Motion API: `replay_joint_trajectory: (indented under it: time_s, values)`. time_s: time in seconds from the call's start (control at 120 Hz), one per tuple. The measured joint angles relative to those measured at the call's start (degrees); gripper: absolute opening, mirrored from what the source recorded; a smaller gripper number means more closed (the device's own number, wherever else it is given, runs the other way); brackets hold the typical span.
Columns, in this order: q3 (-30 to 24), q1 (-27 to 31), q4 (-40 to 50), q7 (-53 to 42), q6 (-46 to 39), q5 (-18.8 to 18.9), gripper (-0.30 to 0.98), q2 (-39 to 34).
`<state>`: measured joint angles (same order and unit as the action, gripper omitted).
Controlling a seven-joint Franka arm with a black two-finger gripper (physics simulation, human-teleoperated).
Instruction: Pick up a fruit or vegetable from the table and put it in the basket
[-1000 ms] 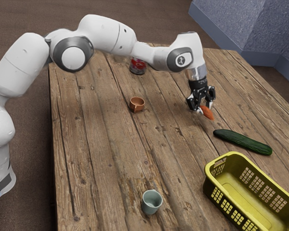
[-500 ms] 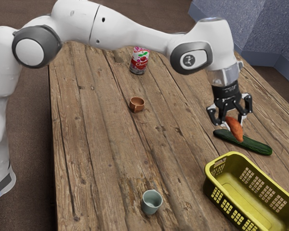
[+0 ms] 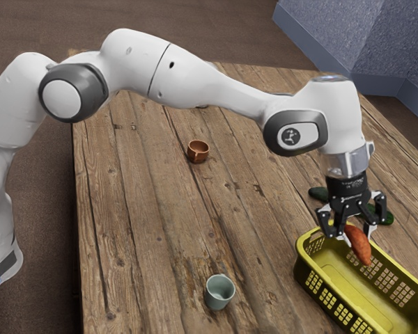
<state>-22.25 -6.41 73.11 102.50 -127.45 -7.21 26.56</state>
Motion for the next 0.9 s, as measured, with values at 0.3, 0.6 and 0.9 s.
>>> replay_joint_trajectory:
  time_s: [0.3,0.6,0.9]
  values:
    - [-0.6,2.3,-3.9,0.5,-1.2,0.6,0.14,6.0]
    - [2.4,-0.1,-3.7,1.8,-1.8,-1.3,0.44,3.6]
    - [15.4,2.0,4.7,4.2,3.8,-2.0,0.66,-13.2]
